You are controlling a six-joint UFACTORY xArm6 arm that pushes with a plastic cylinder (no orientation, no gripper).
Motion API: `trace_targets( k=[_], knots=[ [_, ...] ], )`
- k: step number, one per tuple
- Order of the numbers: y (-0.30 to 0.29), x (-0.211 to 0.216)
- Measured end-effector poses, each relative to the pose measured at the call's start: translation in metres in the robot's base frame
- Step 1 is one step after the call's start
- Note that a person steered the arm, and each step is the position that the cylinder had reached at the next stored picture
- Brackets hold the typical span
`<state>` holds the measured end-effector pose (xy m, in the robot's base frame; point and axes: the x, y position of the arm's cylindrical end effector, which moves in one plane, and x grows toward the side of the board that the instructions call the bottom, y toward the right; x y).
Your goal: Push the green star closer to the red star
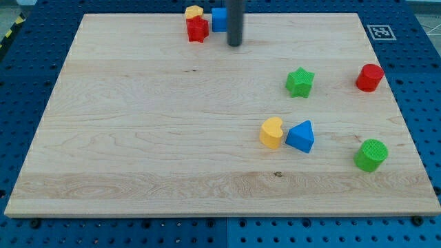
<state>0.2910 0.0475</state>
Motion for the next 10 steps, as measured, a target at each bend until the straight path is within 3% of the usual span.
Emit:
trace_targets(
  k=[1, 2, 4, 5, 6, 8, 10],
  knots=[
    [0.054, 0.01],
    [0.096, 0.056],
    [0.148, 0.101],
    [0.141, 0.135],
    [0.119, 0.143],
    [0.081, 0.083],
    [0.006, 0.033]
  ],
)
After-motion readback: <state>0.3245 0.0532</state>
